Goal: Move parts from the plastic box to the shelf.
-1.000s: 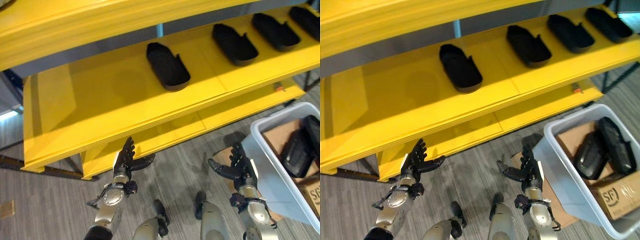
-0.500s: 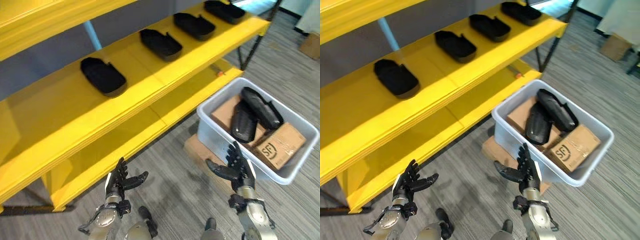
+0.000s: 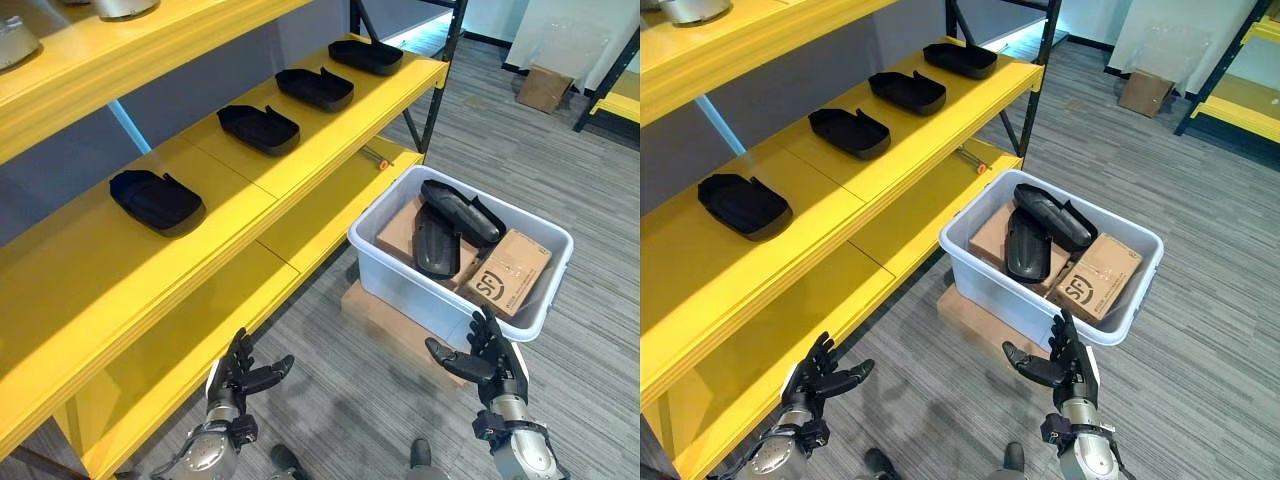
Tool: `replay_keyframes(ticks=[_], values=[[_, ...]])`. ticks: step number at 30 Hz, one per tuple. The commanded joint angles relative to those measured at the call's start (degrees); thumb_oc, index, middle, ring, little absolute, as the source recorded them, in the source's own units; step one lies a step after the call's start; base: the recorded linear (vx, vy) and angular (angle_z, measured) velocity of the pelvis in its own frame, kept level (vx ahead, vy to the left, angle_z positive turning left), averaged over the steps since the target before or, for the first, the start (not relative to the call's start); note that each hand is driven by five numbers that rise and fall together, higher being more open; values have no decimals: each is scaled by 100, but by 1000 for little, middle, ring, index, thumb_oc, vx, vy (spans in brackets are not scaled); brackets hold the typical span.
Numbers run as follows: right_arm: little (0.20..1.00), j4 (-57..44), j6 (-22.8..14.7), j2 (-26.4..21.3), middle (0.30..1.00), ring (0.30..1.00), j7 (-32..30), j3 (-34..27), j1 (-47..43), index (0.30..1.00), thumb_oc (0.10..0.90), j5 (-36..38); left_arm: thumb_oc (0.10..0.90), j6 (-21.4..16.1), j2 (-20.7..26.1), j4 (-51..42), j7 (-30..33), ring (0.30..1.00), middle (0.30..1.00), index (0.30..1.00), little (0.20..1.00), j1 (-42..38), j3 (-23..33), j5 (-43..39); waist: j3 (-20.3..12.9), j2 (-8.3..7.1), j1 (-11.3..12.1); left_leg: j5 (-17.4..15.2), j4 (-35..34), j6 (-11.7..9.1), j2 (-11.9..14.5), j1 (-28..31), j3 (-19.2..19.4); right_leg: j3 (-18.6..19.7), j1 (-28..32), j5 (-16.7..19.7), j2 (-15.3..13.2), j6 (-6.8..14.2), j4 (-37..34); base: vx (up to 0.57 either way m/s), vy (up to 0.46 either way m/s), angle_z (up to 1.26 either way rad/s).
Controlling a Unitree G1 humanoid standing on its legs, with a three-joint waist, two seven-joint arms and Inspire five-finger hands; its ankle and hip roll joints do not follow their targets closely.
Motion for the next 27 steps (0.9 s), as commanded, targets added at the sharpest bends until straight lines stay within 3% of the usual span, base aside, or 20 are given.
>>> replay_keyframes(ticks=[1,2,5,6,7,9,11,12,14,15,22,27], values=[[1000,-914,-518,-233,1000,1000,152,-357,-296,1000,900,20,900,-462,155,-649,-152,1000,1000,1000,1000,-569,254,-17,332,30,-25,-39,351,-521,609,183,-700,56,-55,-1055,318,-343,719,5,-215,-13],[1000,-917,-529,-260,1000,1000,151,-357,-237,1000,900,53,900,-455,142,-696,-164,1000,1000,1000,1000,-612,170,-9,384,45,-62,153,284,-587,726,199,-747,169,-247,-1180,465,-460,979,2,-233,-16],[1000,-918,-531,-261,1000,1000,194,-377,-171,1000,900,75,900,-434,172,-726,-208,1000,1000,1000,1000,-604,169,19,425,6,-60,244,408,-599,852,162,-872,272,-358,-1304,644,-582,1148,40,-222,-30],[1000,-793,-510,-331,1000,1000,198,-345,-164,1000,900,42,900,-404,230,-898,-286,1000,1000,1000,1000,-493,248,-3,568,-131,257,210,794,-348,457,-138,-2204,547,-339,-1356,809,-697,1218,120,-319,-38],[1000,-765,-476,-381,1000,1000,237,-351,-226,1000,900,36,900,-387,276,-1026,-313,1000,1000,1000,1000,-374,382,4,569,-233,444,-119,874,-94,-65,-530,-2943,682,-314,-1235,806,-716,1085,153,-259,-100],[1000,-745,-461,-407,1000,1000,287,-374,-252,1000,900,76,900,-397,284,-1098,-347,1000,1000,1000,1000,-269,434,-48,590,-248,536,-242,718,-50,-407,-872,-3230,753,-200,-1277,804,-693,1043,163,-53,-99],[1000,-713,-475,-424,1000,1000,299,-367,-286,1000,900,87,900,-418,271,-1113,-328,1000,1000,1000,1000,-237,448,-69,613,-214,607,-82,589,-90,-550,-1092,-3376,772,-142,-1316,835,-690,1034,158,40,-21],[1000,-620,-498,-439,1000,1000,276,-359,-361,1000,900,80,900,-420,247,-1092,-304,1000,1000,1000,1000,-227,515,-75,677,-127,713,198,288,-158,-728,-1391,-3520,834,-32,-1389,923,-699,1087,121,54,-34],[1000,-601,-496,-433,1000,1000,271,-336,-375,1000,900,56,900,-409,247,-1043,-270,1000,1000,1000,1000,-240,510,-35,688,-112,760,251,243,-177,-786,-1414,-3625,870,26,-1442,961,-705,1097,198,111,-47],[1000,-616,-438,-390,1000,1000,308,-271,-419,1000,900,67,900,-405,208,-1046,-276,1000,1000,1000,1000,-167,590,-75,669,-115,801,93,268,-130,-869,-1358,-4042,1110,92,-1534,965,-650,1181,260,200,-85],[1000,-685,-329,-212,1000,1000,489,-196,-434,1000,900,82,900,-449,294,-1108,-223,1000,1000,1000,1000,-175,628,-120,335,-216,701,-350,426,98,-1008,-1040,-3624,1349,292,-1313,495,-339,898,194,191,-62],[1000,-692,-275,-150,1000,1000,557,-165,-490,1000,900,129,900,-417,415,-1105,-219,1000,1000,1000,1000,-209,618,-68,214,-278,629,-599,587,186,-1036,-988,-3361,1470,253,-1143,336,-226,717,96,119,-27]])
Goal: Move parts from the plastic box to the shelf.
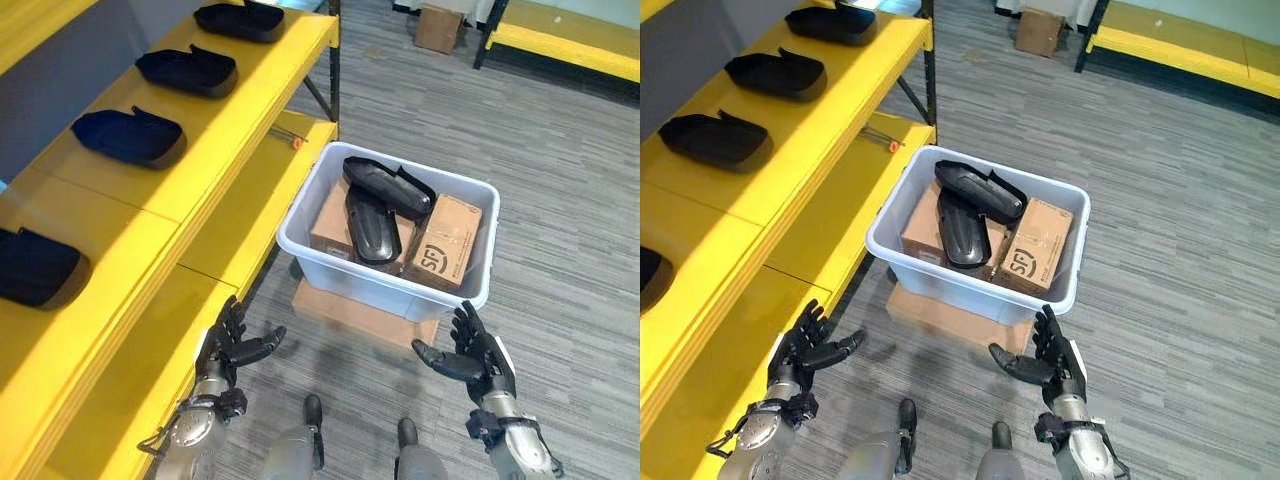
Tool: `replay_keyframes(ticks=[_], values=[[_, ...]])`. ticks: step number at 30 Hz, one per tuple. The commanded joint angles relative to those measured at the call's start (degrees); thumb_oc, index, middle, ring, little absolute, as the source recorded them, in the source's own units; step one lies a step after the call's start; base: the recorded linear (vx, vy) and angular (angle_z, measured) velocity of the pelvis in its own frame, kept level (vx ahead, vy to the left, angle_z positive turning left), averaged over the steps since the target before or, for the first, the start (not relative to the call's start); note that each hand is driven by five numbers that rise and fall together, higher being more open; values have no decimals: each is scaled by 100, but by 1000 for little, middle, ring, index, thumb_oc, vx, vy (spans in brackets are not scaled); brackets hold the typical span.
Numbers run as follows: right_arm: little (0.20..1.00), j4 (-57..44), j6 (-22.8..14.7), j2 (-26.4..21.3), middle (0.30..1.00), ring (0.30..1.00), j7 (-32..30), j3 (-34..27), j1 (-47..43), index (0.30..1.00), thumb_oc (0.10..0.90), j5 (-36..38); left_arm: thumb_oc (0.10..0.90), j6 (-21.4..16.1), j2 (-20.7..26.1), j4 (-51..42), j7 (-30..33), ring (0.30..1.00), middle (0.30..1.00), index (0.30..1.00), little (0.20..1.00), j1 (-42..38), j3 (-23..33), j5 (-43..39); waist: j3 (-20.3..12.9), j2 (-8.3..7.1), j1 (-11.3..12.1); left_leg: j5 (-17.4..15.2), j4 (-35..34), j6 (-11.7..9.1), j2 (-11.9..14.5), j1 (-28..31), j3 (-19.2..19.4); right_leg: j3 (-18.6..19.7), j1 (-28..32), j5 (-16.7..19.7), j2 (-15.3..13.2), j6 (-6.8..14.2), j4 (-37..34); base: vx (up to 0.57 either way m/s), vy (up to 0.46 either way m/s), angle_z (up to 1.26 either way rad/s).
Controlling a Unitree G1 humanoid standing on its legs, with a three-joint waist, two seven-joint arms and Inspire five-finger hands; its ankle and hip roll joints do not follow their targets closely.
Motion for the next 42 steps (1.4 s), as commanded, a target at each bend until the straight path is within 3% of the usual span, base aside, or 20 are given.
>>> replay_keyframes(ticks=[1,12,18,21,22,24,26,27,28,31,32,36,39,42], values=[[1000,-677,-437,-342,1000,1000,119,-232,-157,1000,900,124,900,-481,153,-616,-31,1000,1000,1000,1000,114,125,33,-551,86,-106,153,-104,-314,626,-268,-231,-169,497,-524,354,-202,85,44,60,-10],[1000,-591,-368,-375,1000,1000,187,-359,-25,1000,900,121,900,-425,167,-590,-70,1000,1000,1000,1000,81,136,62,-657,-60,-236,-73,122,-300,699,-280,-64,-125,534,-410,299,-155,-113,54,28,-11],[1000,-579,-375,-347,1000,1000,141,-318,-192,1000,900,141,900,-393,203,-612,-87,1000,1000,1000,1000,70,88,61,-672,-117,-217,-348,464,-189,635,-411,-87,-130,534,-320,182,-68,-12,57,61,0],[1000,-609,-389,-304,1000,1000,114,-259,-282,1000,900,103,900,-372,222,-619,-81,1000,1000,1000,1000,59,69,77,-673,-104,-181,-509,506,-50,494,-359,-84,-118,454,-161,61,62,331,77,164,1],[1000,-654,-383,-271,1000,1000,114,-234,-330,1000,900,68,900,-356,234,-608,-68,1000,1000,1000,1000,31,68,111,-628,-68,-202,-568,399,79,352,-203,-118,-11,199,208,22,143,933,43,222,2],[1000,-702,-392,-237,1000,1000,110,-167,-362,1000,900,48,900,-367,239,-612,-26,1000,1000,1000,1000,-21,48,69,-517,36,-296,-518,143,171,235,14,-140,90,-288,608,124,97,1651,14,220,0],[1000,-724,-401,-237,1000,1000,87,-146,-390,1000,900,44,900,-370,265,-670,-1,1000,1000,1000,1000,-56,49,69,-439,103,-323,-476,20,229,216,82,-130,74,-532,715,182,64,2033,-8,211,8],[1000,-759,-414,-194,1000,1000,56,-57,-394,1000,900,34,900,-363,304,-773,48,1000,1000,1000,1000,-84,102,97,-326,224,-316,-552,-80,311,190,263,-22,-341,-868,649,68,-54,2516,56,330,-3],[1000,-749,-402,-172,1000,1000,47,-19,-383,1000,900,10,900,-362,314,-794,57,1000,1000,1000,1000,-86,140,113,-260,215,-269,-641,-100,328,164,428,100,-775,-909,592,-207,-106,2529,112,262,-28],[1000,-688,-381,-154,1000,1000,57,22,-367,1000,900,37,900,-373,310,-801,32,1000,1000,1000,1000,-61,160,89,-161,217,-313,-702,-185,285,180,652,185,-1086,-1038,319,-155,-166,2094,112,49,-44],[1000,-655,-345,-237,1000,1000,76,-20,-344,1000,900,-60,900,-395,287,-751,-9,1000,1000,1000,1000,-16,181,63,-116,176,-399,-729,-228,245,162,764,240,-1105,-1272,260,13,-127,1430,122,-24,-37],[1000,-588,-362,-281,1000,1000,90,-95,-307,1000,900,32,900,-447,212,-710,-5,1000,1000,1000,1000,96,248,133,-84,108,-477,-900,-229,108,175,1023,315,-1165,-1282,607,-34,48,173,140,-61,-21],[1000,-631,-358,-314,1000,1000,175,-177,-146,1000,900,98,900,-455,33,-715,-110,1000,1000,1000,1000,261,217,147,-313,-33,-457,-953,-181,37,179,1122,311,-1215,-892,770,17,15,-66,180,-105,28],[1000,-674,-359,-354,1000,1000,184,-194,-151,1000,900,111,900,-416,-9,-708,-163,1000,1000,1000,1000,303,170,100,-459,-29,-451,-955,-223,-12,249,1202,294,-1280,-734,732,76,-3,-75,135,-99,9]])
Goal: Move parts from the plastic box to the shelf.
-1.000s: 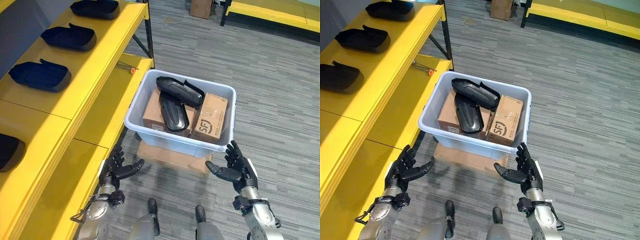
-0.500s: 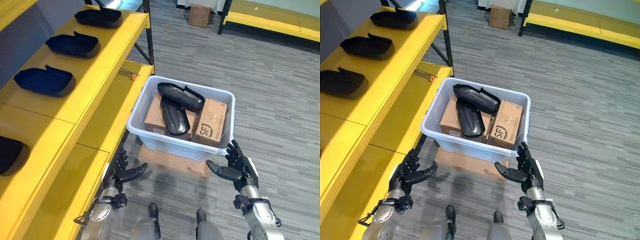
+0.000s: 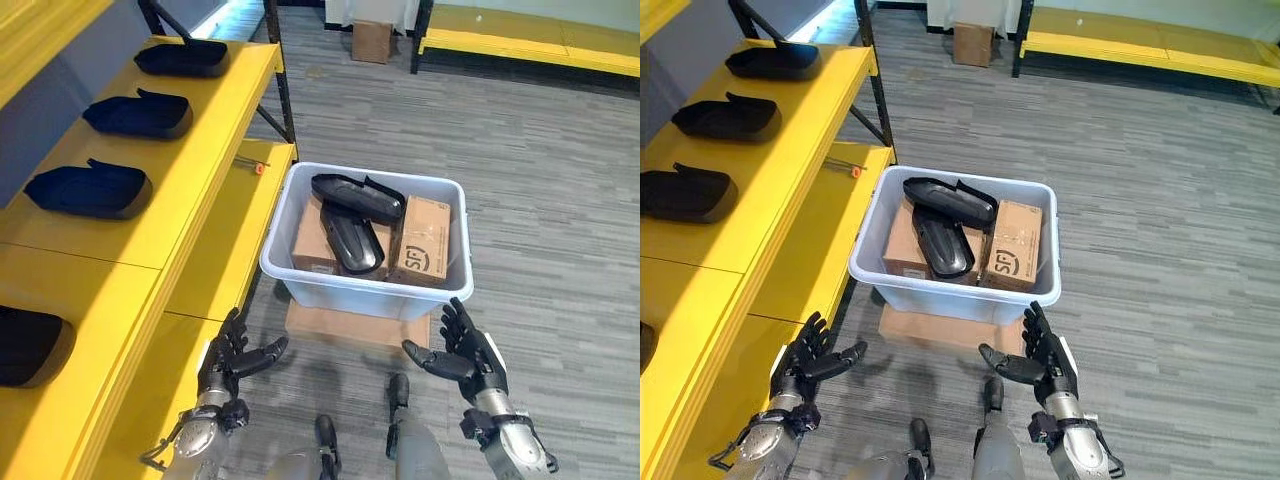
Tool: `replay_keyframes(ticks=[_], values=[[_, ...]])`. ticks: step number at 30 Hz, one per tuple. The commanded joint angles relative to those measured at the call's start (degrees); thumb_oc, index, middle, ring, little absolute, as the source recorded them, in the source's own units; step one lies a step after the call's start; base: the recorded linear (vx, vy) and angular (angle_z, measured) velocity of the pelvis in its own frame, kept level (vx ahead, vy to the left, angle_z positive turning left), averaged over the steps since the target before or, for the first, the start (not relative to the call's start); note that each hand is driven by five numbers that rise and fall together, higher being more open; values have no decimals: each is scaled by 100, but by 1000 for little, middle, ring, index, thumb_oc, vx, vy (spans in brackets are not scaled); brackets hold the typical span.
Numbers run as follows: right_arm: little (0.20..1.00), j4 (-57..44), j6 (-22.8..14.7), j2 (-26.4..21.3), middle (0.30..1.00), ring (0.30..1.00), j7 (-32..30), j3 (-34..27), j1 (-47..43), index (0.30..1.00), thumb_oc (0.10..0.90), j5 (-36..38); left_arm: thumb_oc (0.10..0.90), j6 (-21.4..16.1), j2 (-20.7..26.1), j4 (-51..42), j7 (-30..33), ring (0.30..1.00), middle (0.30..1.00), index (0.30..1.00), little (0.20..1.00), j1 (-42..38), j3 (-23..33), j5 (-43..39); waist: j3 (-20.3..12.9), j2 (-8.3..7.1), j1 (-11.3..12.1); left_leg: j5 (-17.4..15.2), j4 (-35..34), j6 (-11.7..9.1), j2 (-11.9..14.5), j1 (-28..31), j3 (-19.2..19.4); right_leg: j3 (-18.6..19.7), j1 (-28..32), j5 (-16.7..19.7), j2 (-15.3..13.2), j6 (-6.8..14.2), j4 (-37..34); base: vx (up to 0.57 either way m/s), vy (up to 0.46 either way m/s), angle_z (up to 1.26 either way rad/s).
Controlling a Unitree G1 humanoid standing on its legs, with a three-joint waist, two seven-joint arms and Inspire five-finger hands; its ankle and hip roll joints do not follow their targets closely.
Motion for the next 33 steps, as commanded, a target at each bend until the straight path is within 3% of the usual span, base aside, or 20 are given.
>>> replay_keyframes(ticks=[1,18,21,22,23,25,28,30,31,33], values=[[1000,-481,-520,-244,1000,1000,82,-364,-414,1000,900,151,900,-466,167,-708,-188,1000,1000,1000,1000,-272,199,91,-351,-21,-32,-662,337,-335,678,320,-304,-92,155,-196,110,264,148,95,-74,4],[1000,-598,-540,-365,1000,1000,44,-342,-458,1000,900,108,900,-451,204,-799,-160,1000,1000,1000,1000,-358,102,60,-540,244,-69,-305,-140,-724,1138,672,-429,-102,193,-791,372,19,616,69,-83,6],[1000,-621,-565,-417,1000,1000,80,-342,-458,1000,900,129,900,-479,180,-810,-194,1000,1000,1000,1000,-360,149,45,-532,281,-93,-27,325,-873,1297,518,-535,70,298,-912,593,-157,536,67,-148,13],[1000,-624,-579,-439,1000,1000,80,-345,-454,1000,900,132,900,-489,173,-823,-187,1000,1000,1000,1000,-361,164,37,-512,270,-75,141,721,-924,1340,355,-583,69,363,-931,651,-227,491,12,-204,9],[1000,-637,-609,-500,1000,1000,86,-361,-438,1000,900,170,900,-504,159,-847,-165,1000,1000,1000,1000,-357,209,-4,-399,207,17,497,1597,-962,1308,-59,-768,64,517,-985,725,-380,414,-1,-270,1],[1000,-655,-626,-583,1000,1000,66,-394,-426,1000,900,164,900,-516,159,-880,-120,1000,1000,1000,1000,-355,248,1,-253,110,74,697,2342,-959,1167,-443,-1027,36,591,-1063,719,-490,422,13,-179,18],[1000,-638,-627,-602,1000,1000,-3,-456,-381,1000,900,118,900,-500,133,-871,-107,1000,1000,1000,1000,-357,262,-13,-206,80,62,683,2082,-895,1404,-720,-979,39,653,-1182,648,-471,469,57,-5,-2],[1000,-625,-664,-577,1000,1000,-54,-513,-336,1000,900,131,900,-504,120,-849,-81,1000,1000,1000,1000,-340,279,-2,-198,82,67,649,1202,-875,1739,-752,-900,76,739,-1275,593,-376,478,184,129,1],[1000,-569,-689,-556,1000,1000,-115,-556,-333,1000,900,128,900,-513,106,-862,-60,1000,1000,1000,1000,-338,286,19,-215,190,104,975,243,-976,2011,-796,-970,160,722,-1372,624,-285,596,263,244,15],[1000,-500,-721,-536,1000,1000,-168,-582,-311,1000,900,217,900,-550,79,-850,-5,1000,1000,1000,1000,-341,307,28,-224,327,129,1432,-344,-1121,2227,-807,-1030,314,701,-1495,627,-218,853,222,235,-10]])
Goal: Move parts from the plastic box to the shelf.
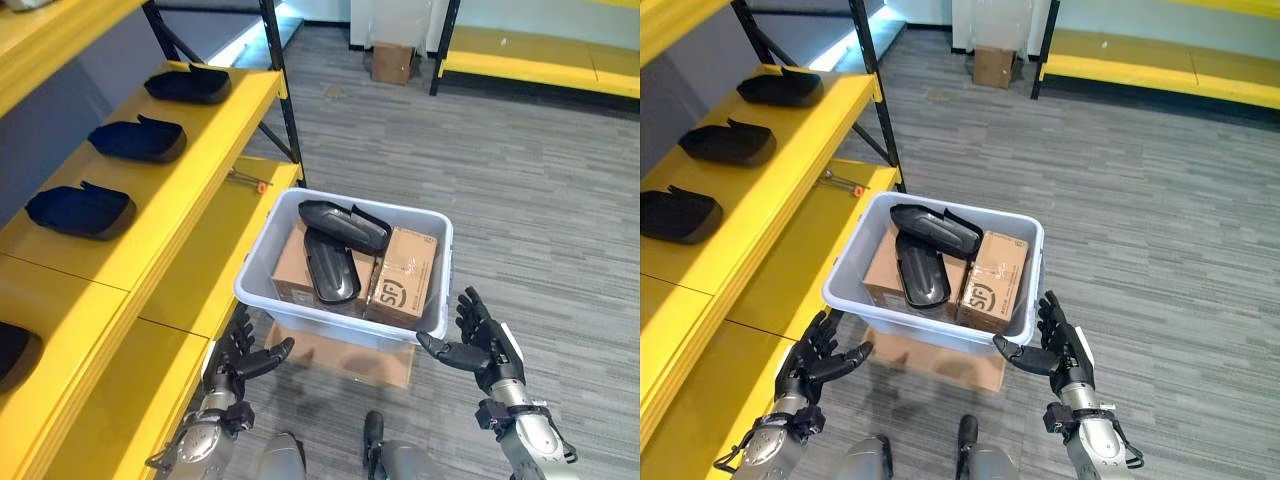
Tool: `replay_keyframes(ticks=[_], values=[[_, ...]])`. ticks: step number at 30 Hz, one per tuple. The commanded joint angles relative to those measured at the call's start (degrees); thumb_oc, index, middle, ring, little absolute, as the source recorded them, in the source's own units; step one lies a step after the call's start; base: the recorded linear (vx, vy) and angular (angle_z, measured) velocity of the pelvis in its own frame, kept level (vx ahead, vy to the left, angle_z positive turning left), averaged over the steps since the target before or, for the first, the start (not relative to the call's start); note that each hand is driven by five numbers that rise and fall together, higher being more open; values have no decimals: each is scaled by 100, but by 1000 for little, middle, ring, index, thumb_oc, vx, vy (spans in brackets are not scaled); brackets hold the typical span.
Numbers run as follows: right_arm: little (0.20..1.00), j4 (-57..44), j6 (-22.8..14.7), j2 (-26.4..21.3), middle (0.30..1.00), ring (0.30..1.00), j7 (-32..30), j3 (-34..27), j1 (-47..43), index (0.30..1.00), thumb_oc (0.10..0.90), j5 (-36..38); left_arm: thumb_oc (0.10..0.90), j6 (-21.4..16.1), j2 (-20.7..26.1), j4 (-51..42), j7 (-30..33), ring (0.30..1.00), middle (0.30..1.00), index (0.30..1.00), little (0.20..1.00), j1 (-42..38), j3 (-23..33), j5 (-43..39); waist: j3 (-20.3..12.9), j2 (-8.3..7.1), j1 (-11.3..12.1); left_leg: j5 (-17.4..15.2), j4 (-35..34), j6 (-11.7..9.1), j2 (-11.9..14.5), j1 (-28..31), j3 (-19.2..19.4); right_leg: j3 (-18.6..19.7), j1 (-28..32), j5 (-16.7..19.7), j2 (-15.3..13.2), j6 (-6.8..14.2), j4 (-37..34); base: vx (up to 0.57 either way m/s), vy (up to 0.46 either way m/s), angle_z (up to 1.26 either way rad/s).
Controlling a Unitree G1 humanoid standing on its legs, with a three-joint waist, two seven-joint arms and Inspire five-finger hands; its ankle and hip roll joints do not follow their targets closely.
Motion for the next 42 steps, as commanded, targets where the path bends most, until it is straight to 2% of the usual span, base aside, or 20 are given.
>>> replay_keyframes(ticks=[1,2,4,5,7,9,14,18,24,32,36,37,39,42], values=[[1000,-576,-670,-218,1000,1000,-82,-226,1,1000,900,200,900,-568,175,-562,26,1000,1000,1000,1000,-216,403,24,-31,298,-19,1076,-546,-180,474,272,21,446,526,-833,-450,706,270,158,187,-73],[1000,-585,-658,-200,1000,1000,-45,-199,23,1000,900,197,900,-570,184,-549,12,1000,1000,1000,1000,-204,393,31,-49,324,-16,922,-588,-169,445,462,52,501,546,-887,-470,745,337,147,198,-94],[1000,-587,-646,-178,1000,1000,-8,-243,52,1000,900,171,900,-580,186,-533,-9,1000,1000,1000,1000,-215,399,22,-109,371,-52,888,-648,-196,449,530,191,523,552,-868,-495,777,337,139,188,-72],[1000,-604,-627,-135,1000,1000,-4,-260,78,1000,900,137,900,-568,237,-544,-56,1000,1000,1000,1000,-218,358,30,-169,375,-73,744,-485,-182,336,591,243,536,639,-790,-625,830,285,150,212,-30],[1000,-615,-616,-99,1000,1000,-6,-267,82,1000,900,131,900,-570,280,-566,-72,1000,1000,1000,1000,-207,348,44,-182,345,-61,642,-415,-150,251,639,238,616,711,-738,-682,866,218,126,188,-18],[1000,-632,-569,-38,1000,1000,53,-248,97,1000,900,77,900,-554,350,-598,-124,1000,1000,1000,1000,-185,325,48,-227,266,-60,338,-226,-66,58,681,343,694,892,-624,-913,998,12,138,236,-33],[1000,-603,-534,11,1000,1000,60,-165,18,1000,900,-9,900,-536,461,-606,-103,1000,1000,1000,1000,-284,277,33,-299,140,-38,-6,105,37,-150,639,471,760,964,-440,-1168,1160,-230,66,148,-8],[1000,-575,-491,19,1000,1000,62,-119,-23,1000,900,-54,900,-508,507,-602,-92,1000,1000,1000,1000,-296,277,42,-364,71,-37,-132,117,109,-229,682,584,835,927,-261,-1269,1255,-363,38,92,-7],[1000,-619,-475,-23,1000,1000,95,-98,-33,1000,900,-228,900,-477,527,-577,-125,1000,1000,1000,1000,-269,286,39,-439,-16,-56,-246,127,182,-281,758,723,872,885,-118,-1331,1348,-440,33,57,-10],[1000,-649,-492,-261,1000,1000,34,-268,-141,1000,900,-680,900,-431,538,-565,-225,1000,1000,1000,1000,-241,293,68,-517,-111,-58,-234,43,166,-249,830,715,808,942,-125,-1314,1373,-471,36,3,-5],[1000,-532,-534,-765,1000,1000,-180,-520,-560,1000,900,-1181,900,-382,566,-531,-374,1000,1000,1000,1000,-239,238,43,-572,-178,7,-158,-73,112,-203,851,650,699,1008,-137,-1272,1364,-522,29,-30,7],[1000,-526,-537,-769,1000,1000,-181,-519,-567,1000,900,-1181,900,-381,563,-531,-375,1000,1000,1000,1000,-242,240,43,-568,-174,2,-155,-76,111,-202,851,645,694,1012,-136,-1270,1363,-524,27,-42,11],[1000,-473,-523,-1132,1000,1000,-241,-525,-911,1000,900,-1372,900,-354,623,-521,-465,1000,1000,1000,1000,-253,185,-33,-557,-214,81,-104,-113,73,-174,824,596,627,1033,-158,-1244,1352,-534,8,-36,6],[1000,-387,-476,-1384,1000,1000,-275,-462,-1152,1000,900,-1565,900,-331,661,-522,-523,1000,1000,1000,1000,-265,140,-77,-544,-228,135,-70,-135,53,-158,804,549,567,1043,-183,-1230,1340,-531,11,-26,13]])
